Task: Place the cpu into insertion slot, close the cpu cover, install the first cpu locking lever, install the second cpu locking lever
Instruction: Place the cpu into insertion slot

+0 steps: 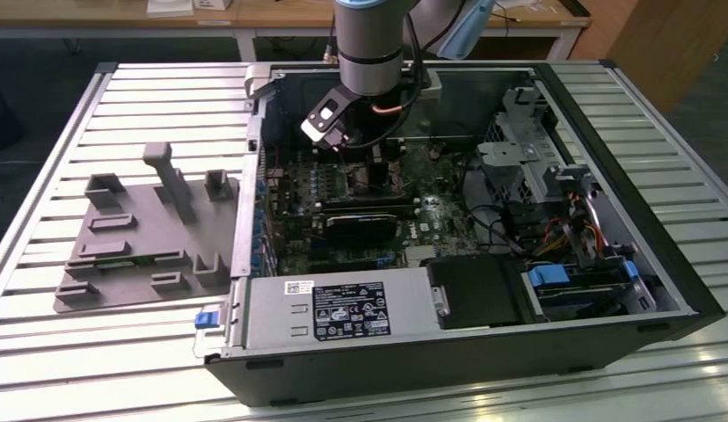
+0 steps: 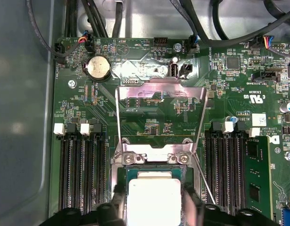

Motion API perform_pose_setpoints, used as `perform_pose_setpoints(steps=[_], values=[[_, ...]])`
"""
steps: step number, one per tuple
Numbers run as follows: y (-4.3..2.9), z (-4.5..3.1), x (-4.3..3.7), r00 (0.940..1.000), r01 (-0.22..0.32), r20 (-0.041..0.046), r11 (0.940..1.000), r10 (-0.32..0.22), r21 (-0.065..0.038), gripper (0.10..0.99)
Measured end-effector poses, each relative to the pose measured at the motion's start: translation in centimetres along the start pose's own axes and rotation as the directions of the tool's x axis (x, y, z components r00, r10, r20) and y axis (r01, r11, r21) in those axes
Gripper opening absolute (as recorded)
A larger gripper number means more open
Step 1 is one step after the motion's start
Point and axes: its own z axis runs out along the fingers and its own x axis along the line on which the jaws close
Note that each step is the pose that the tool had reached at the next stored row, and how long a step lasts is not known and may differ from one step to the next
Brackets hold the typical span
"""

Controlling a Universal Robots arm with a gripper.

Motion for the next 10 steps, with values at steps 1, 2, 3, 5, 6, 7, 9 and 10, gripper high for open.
perform_pose_setpoints(steps=[1, 2, 3, 5, 6, 7, 9, 10], values=[[0.0, 0.0, 0.0, 1.0, 0.0, 0.0, 1.0, 0.0, 0.0, 0.553], [0.0, 0.0, 0.0, 1.0, 0.0, 0.0002, 1.0, 0.0, 0.0, 0.616], [0.0, 0.0, 0.0, 1.0, 0.0, 0.0002, 1.0, 0.0, 0.0, 0.616], [0.0, 0.0, -0.01, 1.0, 0.0, 0.0002, 1.0, 0.0, 0.0, 0.616], [0.0, -0.05, -0.01, 1.0, 0.0, 0.0004, 1.0, 0.0, 0.0, 0.616], [0.0, -0.11, -0.01, 1.0, 0.0, 0.0002, 1.0, 0.0, 0.0, 0.616], [0.01, -0.16, 0.0, 1.0, 0.0, -0.0001, 1.0, 0.0, 0.0, 0.616], [0.01, -0.16, 0.0, 1.0, 0.0, -0.0001, 1.0, 0.0, 0.0, 0.616]])
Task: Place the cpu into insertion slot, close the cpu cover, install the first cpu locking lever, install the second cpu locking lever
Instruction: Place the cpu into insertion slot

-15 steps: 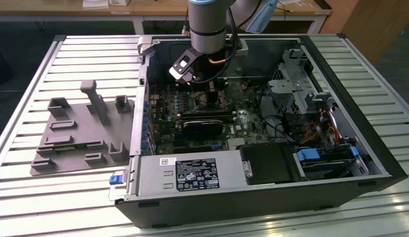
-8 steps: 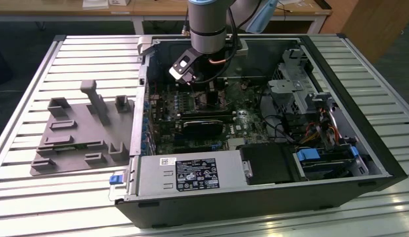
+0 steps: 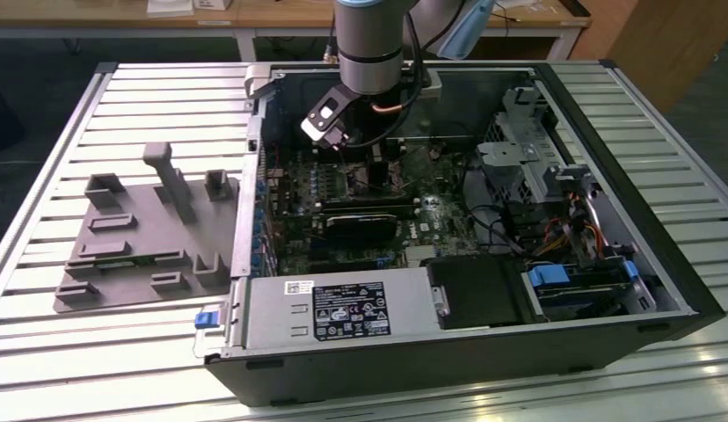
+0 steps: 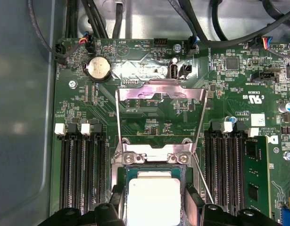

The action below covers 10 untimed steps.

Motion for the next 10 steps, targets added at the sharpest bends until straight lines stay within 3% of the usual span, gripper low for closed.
perform_pose_setpoints(steps=[7, 8, 10], values=[[0.0, -0.06, -0.01, 1.0, 0.0, 0.0004, 1.0, 0.0, 0.0, 0.6], [0.0, -0.06, -0.01, 1.0, 0.0, 0.0004, 1.0, 0.0, 0.0, 0.533], [0.0, -0.07, -0.01, 1.0, 0.0, 0.0003, 1.0, 0.0, 0.0, 0.533]])
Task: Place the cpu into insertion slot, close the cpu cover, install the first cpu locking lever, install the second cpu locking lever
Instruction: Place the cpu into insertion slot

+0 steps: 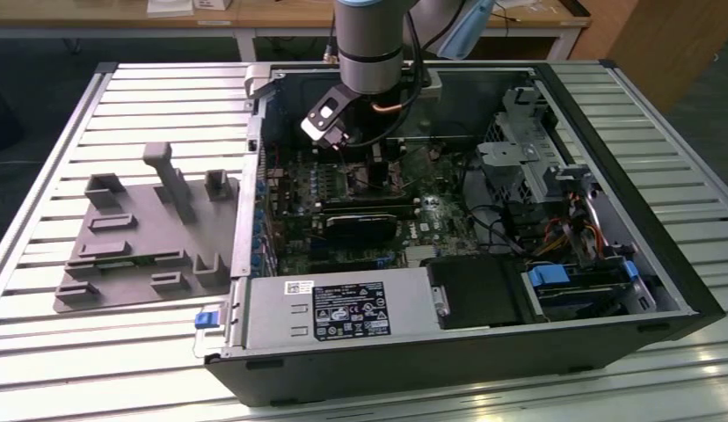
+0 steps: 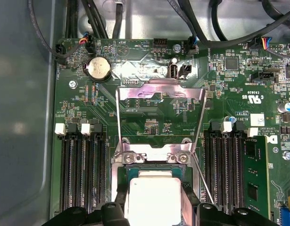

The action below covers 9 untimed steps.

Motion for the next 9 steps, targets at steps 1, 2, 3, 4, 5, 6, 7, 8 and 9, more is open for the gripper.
perform_pose_setpoints(steps=[1, 2, 3, 4, 5, 6, 7, 8, 9], values=[[0.0, 0.0, 0.0, 1.0, 0.0, -0.0001, 1.0, 0.0, 0.0, 0.533], [0.0, -0.01, 0.0, 1.0, 0.0, 0.0, 1.0, 0.0, 0.0, 0.533], [0.0, -0.04, 0.0, 1.0, 0.0, 0.0003, 1.0, 0.0, 0.0, 0.533], [0.0, -0.11, -0.01, 1.0, 0.0, 0.0006, 1.0, 0.0, 0.0, 0.533], [0.01, -0.16, -0.01, 1.0, 0.0, 0.0004, 1.0, 0.0, 0.0, 0.533], [0.02, -0.21, -0.01, 1.0, 0.0, 0.0002, 1.0, 0.0, 0.0, 0.533], [0.02, -0.23, 0.0, 1.0, 0.0, 0.0002, 1.0, 0.0, 0.0, 0.533], [0.02, -0.22, 0.0, 1.0, 0.0, 0.0003, 1.0, 0.0, 0.0, 0.533], [0.02, -0.23, -0.01, 1.0, 0.0, 0.0006, 1.0, 0.0, 0.0, 0.533]])
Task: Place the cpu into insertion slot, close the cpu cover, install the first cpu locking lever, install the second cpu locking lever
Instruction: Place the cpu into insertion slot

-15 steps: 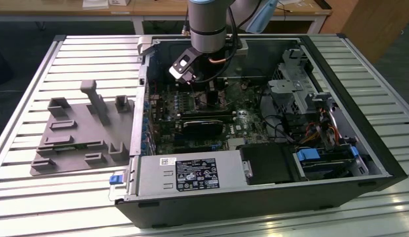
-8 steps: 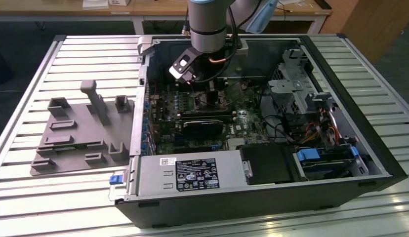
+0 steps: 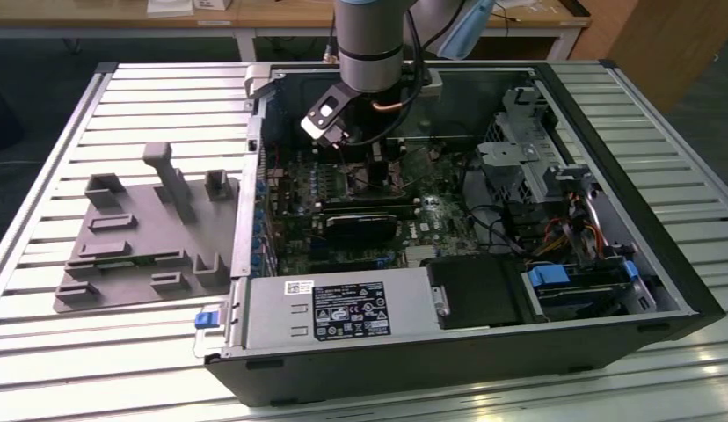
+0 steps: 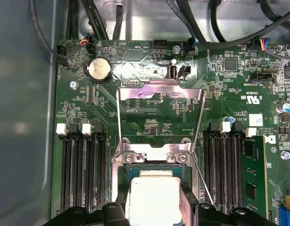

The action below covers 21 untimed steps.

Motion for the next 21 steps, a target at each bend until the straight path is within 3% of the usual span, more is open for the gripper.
perform_pose_setpoints(steps=[9, 21], values=[[0.0, -0.11, -0.01, 1.0, 0.0, 0.0006, 1.0, 0.0, 0.0, 0.533], [0.23, -2.65, -0.07, 1.0, 0.0, 0.0003, 1.0, 0.0, 0.0, 0.533]])
